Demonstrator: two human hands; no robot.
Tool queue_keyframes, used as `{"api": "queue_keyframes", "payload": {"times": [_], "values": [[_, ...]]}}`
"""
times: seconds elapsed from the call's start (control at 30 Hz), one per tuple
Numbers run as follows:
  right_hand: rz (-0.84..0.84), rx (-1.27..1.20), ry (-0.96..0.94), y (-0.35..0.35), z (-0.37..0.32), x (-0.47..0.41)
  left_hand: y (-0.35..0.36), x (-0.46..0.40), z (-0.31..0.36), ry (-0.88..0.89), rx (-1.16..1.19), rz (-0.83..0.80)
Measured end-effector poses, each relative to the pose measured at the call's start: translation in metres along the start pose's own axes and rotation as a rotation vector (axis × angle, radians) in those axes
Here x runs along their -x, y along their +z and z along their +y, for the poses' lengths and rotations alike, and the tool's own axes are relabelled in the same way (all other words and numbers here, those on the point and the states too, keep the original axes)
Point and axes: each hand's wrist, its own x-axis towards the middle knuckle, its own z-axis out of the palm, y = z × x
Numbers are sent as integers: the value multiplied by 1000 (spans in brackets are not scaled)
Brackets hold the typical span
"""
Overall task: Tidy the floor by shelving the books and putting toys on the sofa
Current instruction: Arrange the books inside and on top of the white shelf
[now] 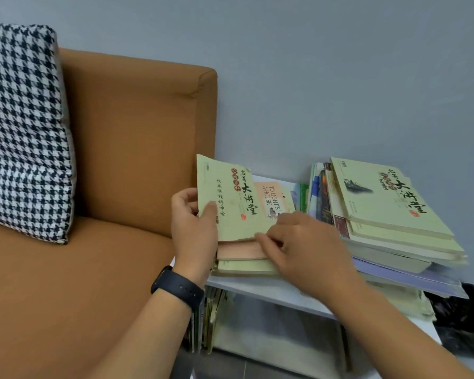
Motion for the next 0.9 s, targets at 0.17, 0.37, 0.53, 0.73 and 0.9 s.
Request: {"api": "queue_keyframes", "payload": {"times": [0.17, 0.37, 0.53, 0.73, 0.9], "values": [[67, -63, 157, -6, 5, -2, -1, 1, -10, -93, -299, -227], [-92, 15, 235, -7, -2, -5, 1, 6, 1, -8, -703, -435], [-255, 209, 283, -5, -8, -7, -8, 5, 7, -156, -346, -300], [-320, 286, 300, 1, -11, -4, -8, 3, 6, -240, -439, -429], [-372, 395, 306, 5, -19, -4, -8, 0, -2, -233, -371, -437]]}}
